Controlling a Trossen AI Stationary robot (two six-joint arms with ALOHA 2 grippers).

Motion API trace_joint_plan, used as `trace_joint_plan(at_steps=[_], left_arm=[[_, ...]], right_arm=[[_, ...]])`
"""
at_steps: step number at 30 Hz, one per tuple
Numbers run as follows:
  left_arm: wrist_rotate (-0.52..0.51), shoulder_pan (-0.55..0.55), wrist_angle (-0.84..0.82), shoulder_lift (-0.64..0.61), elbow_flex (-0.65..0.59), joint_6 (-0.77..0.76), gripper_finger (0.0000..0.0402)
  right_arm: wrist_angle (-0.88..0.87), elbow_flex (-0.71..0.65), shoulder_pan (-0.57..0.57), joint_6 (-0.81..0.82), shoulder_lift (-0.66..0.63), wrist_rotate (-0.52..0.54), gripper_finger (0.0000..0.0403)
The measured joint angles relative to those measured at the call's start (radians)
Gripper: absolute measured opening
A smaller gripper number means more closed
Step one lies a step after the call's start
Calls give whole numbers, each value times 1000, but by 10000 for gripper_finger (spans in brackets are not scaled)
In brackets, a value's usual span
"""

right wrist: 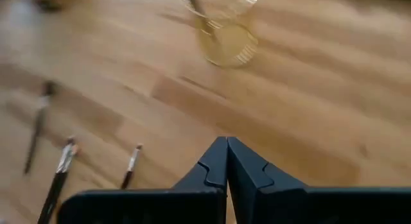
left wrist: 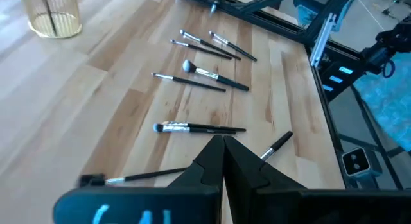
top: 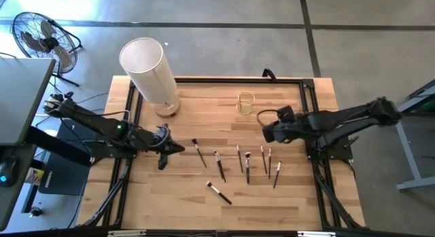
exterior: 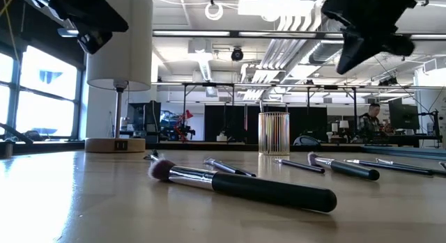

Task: Put items in baskets/containers
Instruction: Put the silver eyeshadow brush into the yellow container

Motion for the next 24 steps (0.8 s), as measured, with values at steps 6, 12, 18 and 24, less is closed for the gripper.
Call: trace_joint_plan(at_steps=[6, 12, 18, 24], left_arm=[[-27, 0, -102, -75, -1, 6, 0], [-86, 0, -150, -91, -1, 25, 0], [-94, 0, -154, -86, -1, 24, 0], [-94, 0, -152, -79, -1, 24, 0]], right_arm=[[-183, 63, 32, 363, 162, -233, 1], [-164, -11, 41, 477, 260, -416, 1], [-1, -132, 63, 574, 286, -524, 1], [152, -224, 99, 658, 281, -565, 1]])
